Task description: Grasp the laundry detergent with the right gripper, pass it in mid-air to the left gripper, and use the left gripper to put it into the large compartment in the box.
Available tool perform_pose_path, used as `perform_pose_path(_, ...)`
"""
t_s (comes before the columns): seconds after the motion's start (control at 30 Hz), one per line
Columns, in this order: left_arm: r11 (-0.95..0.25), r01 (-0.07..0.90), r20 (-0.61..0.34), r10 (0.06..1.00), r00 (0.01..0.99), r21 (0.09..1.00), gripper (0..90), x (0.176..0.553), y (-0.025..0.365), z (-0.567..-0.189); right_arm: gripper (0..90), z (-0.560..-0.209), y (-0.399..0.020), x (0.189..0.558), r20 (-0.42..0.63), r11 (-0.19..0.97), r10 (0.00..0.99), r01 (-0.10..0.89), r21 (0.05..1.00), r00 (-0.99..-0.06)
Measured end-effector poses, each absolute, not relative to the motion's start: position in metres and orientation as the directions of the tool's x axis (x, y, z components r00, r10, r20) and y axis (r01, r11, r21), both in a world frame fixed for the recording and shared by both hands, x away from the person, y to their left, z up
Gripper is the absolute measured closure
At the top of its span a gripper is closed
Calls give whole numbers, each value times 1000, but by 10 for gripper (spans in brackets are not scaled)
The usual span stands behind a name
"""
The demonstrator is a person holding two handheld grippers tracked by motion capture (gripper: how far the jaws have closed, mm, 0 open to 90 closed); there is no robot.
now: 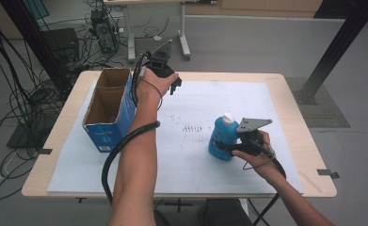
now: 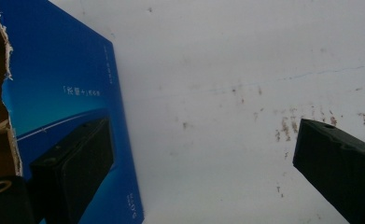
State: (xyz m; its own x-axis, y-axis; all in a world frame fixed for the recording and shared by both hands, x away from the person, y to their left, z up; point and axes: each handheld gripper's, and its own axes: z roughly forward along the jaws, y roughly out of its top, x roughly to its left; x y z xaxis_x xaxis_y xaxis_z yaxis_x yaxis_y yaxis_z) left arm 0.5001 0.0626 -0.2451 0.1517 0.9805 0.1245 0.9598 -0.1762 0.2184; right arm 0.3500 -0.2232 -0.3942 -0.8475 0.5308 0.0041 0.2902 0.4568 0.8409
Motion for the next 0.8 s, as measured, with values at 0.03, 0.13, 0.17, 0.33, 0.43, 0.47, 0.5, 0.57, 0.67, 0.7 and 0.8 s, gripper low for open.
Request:
perform_pose_path(0.03,-177,960,125,980,152,218,57,500,63,-245,435,-394,-223,350,4,457,531,290,841,-847)
perform_pose_path(0.13,-176,960,125,980,152,219,57,500,63,-245,434,-394,-223,350,4,456,531,290,841,-847)
perform_pose_path(0.17,-176,960,125,980,152,219,57,500,63,-245,435,-394,-223,350,4,456,531,290,841,-847)
perform_pose_path(0.33,-176,960,127,980,151,218,57,500,63,-245,435,-394,-223,350,4,456,531,289,841,-847)
perform_pose_path(0.43,-176,960,128,980,151,217,57,500,63,-244,435,-394,-223,350,4,456,531,290,841,-847)
perform_pose_path(0.47,-178,960,130,980,152,216,57,500,63,-244,435,-394,-223,350,4,456,531,290,841,-847)
perform_pose_path(0.5,-178,960,130,980,152,216,57,500,63,-244,435,-394,-223,350,4,456,531,290,841,-847)
perform_pose_path(0.57,-177,959,128,980,151,220,57,500,62,-244,435,-394,-223,350,4,456,531,290,841,-847)
perform_pose_path(0.67,-178,959,129,980,153,218,57,500,62,-244,436,-394,-223,350,4,456,531,290,841,-847)
perform_pose_path(0.7,-178,959,129,980,153,218,57,500,62,-244,436,-394,-223,350,4,456,531,290,841,-847)
perform_pose_path(0.8,-179,959,129,980,153,219,57,499,62,-244,436,-394,-223,350,4,456,531,290,841,-847)
